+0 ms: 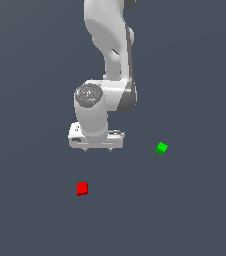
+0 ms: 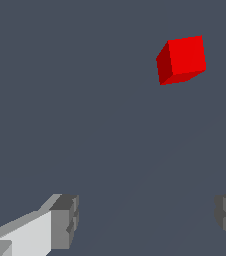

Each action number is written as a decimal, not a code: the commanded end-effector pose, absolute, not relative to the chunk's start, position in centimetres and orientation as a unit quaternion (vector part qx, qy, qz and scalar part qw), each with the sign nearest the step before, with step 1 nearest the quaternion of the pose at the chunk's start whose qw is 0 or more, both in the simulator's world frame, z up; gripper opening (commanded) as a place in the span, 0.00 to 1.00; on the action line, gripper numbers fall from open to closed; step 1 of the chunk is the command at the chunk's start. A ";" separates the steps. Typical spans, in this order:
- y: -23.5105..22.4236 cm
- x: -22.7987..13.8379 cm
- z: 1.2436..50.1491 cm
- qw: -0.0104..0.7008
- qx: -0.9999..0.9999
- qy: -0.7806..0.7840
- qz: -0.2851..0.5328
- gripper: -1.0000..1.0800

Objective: Stack the red cube on top of the green cube.

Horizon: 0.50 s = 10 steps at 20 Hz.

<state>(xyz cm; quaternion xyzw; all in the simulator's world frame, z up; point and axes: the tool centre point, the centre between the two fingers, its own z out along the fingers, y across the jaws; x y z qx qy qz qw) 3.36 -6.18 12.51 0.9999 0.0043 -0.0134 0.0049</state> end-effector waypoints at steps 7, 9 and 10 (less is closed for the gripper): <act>-8.8 7.6 10.5 0.003 0.999 0.031 -0.009 0.96; -9.4 8.6 10.1 0.003 0.999 0.037 -0.008 0.96; -9.6 9.0 9.9 0.002 0.999 0.040 -0.007 0.96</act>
